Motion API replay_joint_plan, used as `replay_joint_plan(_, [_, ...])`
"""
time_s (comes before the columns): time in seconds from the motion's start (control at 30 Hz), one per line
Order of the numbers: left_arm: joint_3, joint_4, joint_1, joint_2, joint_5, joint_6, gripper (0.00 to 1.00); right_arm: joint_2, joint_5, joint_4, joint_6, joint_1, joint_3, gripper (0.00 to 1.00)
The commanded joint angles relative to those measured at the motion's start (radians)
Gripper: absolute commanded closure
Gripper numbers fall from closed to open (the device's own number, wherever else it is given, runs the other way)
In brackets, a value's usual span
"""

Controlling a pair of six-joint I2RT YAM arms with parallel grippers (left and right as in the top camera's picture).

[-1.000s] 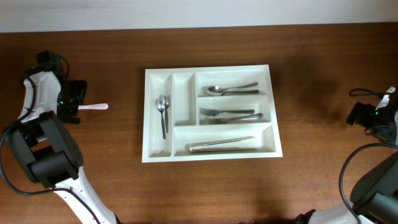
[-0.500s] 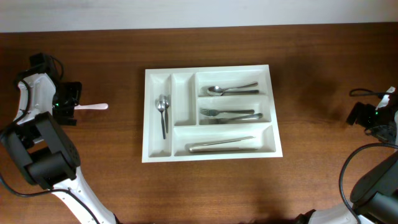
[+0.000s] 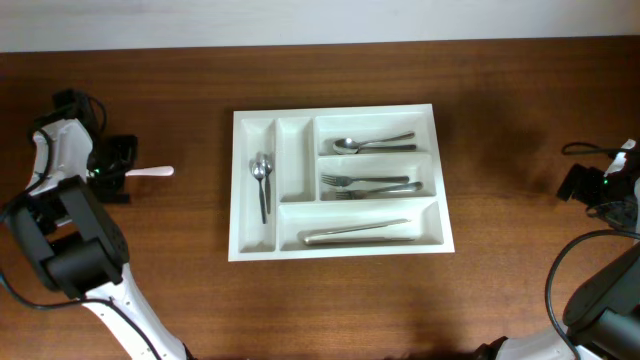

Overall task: Pack container
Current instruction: 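Move the left gripper over the white plastic knife, then grasp the white plastic knife with the left gripper and lift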

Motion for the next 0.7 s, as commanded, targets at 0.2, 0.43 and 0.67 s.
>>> replay_joint_plan(0.2, [0.009, -0.013, 0.009, 0.043, 0.010, -0.021, 0.01, -0.015, -0.005, 0.000, 0.008, -0.001, 0.002, 0.01])
replay_joint_plan(0.43, [0.009, -0.017, 0.009, 0.043, 0.008, -0.020, 0.03, -0.015, -0.005, 0.000, 0.008, -0.001, 0.002, 0.01])
replay_joint_plan(0.67, [0.009, -0.016, 0.009, 0.043, -0.019, -0.020, 0.48, -0.015, -0.005, 0.000, 0.008, -0.001, 0.002, 0.01])
